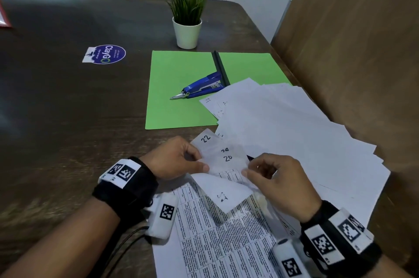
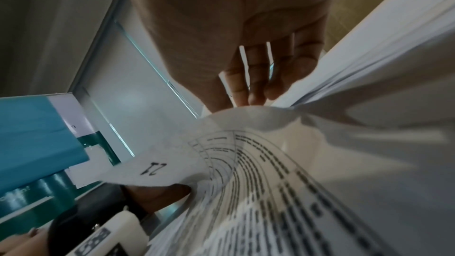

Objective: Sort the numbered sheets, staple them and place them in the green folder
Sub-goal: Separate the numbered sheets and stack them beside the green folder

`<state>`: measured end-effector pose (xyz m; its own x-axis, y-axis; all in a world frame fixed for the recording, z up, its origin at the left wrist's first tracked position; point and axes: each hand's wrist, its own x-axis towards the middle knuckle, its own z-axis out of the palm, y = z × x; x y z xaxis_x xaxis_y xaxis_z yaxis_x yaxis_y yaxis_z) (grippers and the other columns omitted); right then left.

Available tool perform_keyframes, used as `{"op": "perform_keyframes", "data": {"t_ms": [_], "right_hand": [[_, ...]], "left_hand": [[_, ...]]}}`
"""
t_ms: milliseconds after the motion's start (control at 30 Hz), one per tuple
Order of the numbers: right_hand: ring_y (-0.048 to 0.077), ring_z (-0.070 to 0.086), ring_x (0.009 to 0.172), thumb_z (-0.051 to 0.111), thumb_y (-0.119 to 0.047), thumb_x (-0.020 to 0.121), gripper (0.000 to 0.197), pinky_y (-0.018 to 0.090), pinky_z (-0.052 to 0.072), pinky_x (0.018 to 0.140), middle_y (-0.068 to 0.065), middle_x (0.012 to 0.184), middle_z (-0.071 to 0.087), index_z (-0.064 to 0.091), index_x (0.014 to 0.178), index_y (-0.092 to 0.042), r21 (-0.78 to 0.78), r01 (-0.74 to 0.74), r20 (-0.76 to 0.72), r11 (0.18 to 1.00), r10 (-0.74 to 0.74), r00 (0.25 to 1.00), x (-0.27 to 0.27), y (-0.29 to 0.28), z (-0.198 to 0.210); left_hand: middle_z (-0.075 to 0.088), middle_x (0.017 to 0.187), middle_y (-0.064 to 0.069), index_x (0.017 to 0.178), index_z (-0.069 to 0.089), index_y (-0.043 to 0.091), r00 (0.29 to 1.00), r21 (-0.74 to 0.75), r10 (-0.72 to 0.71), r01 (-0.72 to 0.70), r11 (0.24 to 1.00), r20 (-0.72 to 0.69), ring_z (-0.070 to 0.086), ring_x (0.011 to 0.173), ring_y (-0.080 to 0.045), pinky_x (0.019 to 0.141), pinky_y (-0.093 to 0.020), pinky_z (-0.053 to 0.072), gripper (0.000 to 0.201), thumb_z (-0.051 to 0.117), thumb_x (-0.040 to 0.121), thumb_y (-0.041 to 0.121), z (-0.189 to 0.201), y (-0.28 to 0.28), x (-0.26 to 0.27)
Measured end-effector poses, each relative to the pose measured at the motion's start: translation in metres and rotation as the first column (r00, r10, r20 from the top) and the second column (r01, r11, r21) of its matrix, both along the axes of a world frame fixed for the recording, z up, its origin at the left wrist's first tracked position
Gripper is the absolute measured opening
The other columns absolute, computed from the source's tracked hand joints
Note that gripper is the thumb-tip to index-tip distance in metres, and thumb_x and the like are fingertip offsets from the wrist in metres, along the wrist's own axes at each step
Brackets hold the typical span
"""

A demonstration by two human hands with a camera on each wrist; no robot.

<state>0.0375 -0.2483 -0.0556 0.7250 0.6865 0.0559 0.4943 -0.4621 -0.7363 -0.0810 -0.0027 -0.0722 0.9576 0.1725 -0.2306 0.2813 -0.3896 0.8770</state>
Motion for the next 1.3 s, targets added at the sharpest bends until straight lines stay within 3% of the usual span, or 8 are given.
{"op": "perform_keyframes", "data": {"t_ms": [200, 500, 700, 833, 933, 1033, 1167, 1300], "right_hand": [[0.009, 0.059, 0.063, 0.076, -0.028, 0.086, 0.016, 0.035, 0.051, 0.064, -0.007, 0.067, 0.065, 0.072, 0.07, -0.024, -0.132, -0.092, -0.031, 0.987, 0.089, 0.996, 0.004, 0.001, -0.005], [0.01, 0.037, 0.053, 0.069, -0.021, 0.091, 0.033, 0.023, 0.034, 0.056, -0.003, 0.058, 0.043, 0.055, 0.067, -0.005, 0.057, -0.003, -0.215, 0.998, 0.016, 0.977, 0.018, -0.005, 0.004], [0.01, 0.031, 0.052, 0.069, -0.034, 0.09, 0.044, 0.027, 0.03, 0.055, -0.007, 0.053, 0.036, 0.046, 0.056, -0.022, 0.059, -0.086, -0.292, 0.995, 0.1, 0.951, 0.015, -0.013, -0.002], [0.018, 0.055, 0.074, 0.081, -0.064, 0.068, 0.053, 0.032, 0.042, 0.073, 0.02, 0.081, 0.064, 0.072, 0.096, -0.019, 0.163, -0.074, -0.469, 0.984, 0.143, 0.871, 0.019, -0.02, -0.002], [0.018, 0.07, 0.091, 0.092, -0.05, 0.059, 0.075, 0.024, 0.051, 0.084, 0.007, 0.098, 0.076, 0.064, 0.121, -0.02, 0.172, -0.137, -0.617, 0.976, 0.215, 0.757, 0.026, -0.027, 0.003], [0.006, 0.058, 0.063, 0.083, -0.029, 0.069, 0.05, 0.015, 0.045, 0.062, -0.009, 0.067, 0.065, 0.066, 0.115, -0.019, 0.156, -0.064, -0.612, 0.986, 0.147, 0.777, 0.023, -0.027, 0.005], [0.017, 0.046, 0.064, 0.071, -0.049, 0.077, 0.035, 0.027, 0.039, 0.06, 0.001, 0.073, 0.062, 0.077, 0.093, -0.018, 0.13, 0.061, -0.585, 0.99, 0.027, 0.81, 0.022, -0.025, -0.006], [0.016, 0.034, 0.056, 0.067, -0.041, 0.082, 0.036, 0.028, 0.03, 0.056, 0.004, 0.062, 0.043, 0.072, 0.074, -0.007, 0.142, 0.065, -0.559, 0.988, 0.026, 0.829, 0.019, -0.023, -0.009]], "left_hand": [[0.079, 0.087, 0.011, 0.086, 0.082, 0.023, 1.0, 0.047, -0.013, 0.014, 0.999, -0.007, 0.073, 0.087, -0.012, 0.092, -0.036, 0.056, 0.009, 0.084, 0.08, 0.03, -0.001, 0.002, 0.0], [0.077, 0.079, 0.004, 0.081, 0.082, 0.016, 1.0, 0.027, -0.023, 0.023, 0.999, -0.008, 0.062, 0.067, -0.007, 0.073, -0.03, 0.048, 0.018, 0.081, 0.082, 0.034, 0.002, 0.0, 0.0], [0.077, 0.083, -0.005, 0.082, 0.082, 0.021, 1.0, 0.056, -0.003, 0.004, 0.998, -0.024, 0.064, 0.074, -0.013, 0.085, -0.046, 0.053, 0.018, 0.081, 0.082, 0.039, 0.001, 0.001, 0.0], [0.064, 0.057, 0.014, 0.065, 0.077, 0.023, 1.0, 0.029, 0.003, -0.002, 1.0, -0.014, 0.049, 0.052, -0.001, 0.06, -0.025, 0.041, 0.028, 0.073, 0.091, 0.034, 0.003, -0.002, 0.0], [0.034, 0.048, 0.014, 0.047, 0.048, 0.019, 1.0, 0.047, 0.01, -0.011, 0.999, 0.025, 0.029, 0.044, -0.004, 0.051, -0.015, 0.03, 0.056, 0.059, 0.099, 0.037, 0.002, -0.003, 0.001], [0.024, 0.059, -0.002, 0.055, 0.037, 0.019, 0.999, 0.041, 0.009, -0.011, 0.999, 0.034, 0.021, 0.053, -0.016, 0.053, -0.021, 0.029, 0.054, 0.057, 0.099, 0.043, -0.001, -0.002, 0.001], [0.026, 0.057, 0.005, 0.05, 0.039, 0.02, 1.0, 0.056, 0.001, -0.003, 0.998, 0.026, 0.023, 0.052, -0.013, 0.055, -0.025, 0.028, 0.057, 0.059, 0.097, 0.044, -0.002, -0.003, 0.002], [0.026, 0.056, 0.004, 0.052, 0.037, 0.02, 0.999, 0.065, -0.007, 0.004, 0.998, 0.041, 0.023, 0.05, -0.011, 0.055, -0.025, 0.028, 0.055, 0.059, 0.098, 0.042, -0.002, -0.003, 0.003]]}}
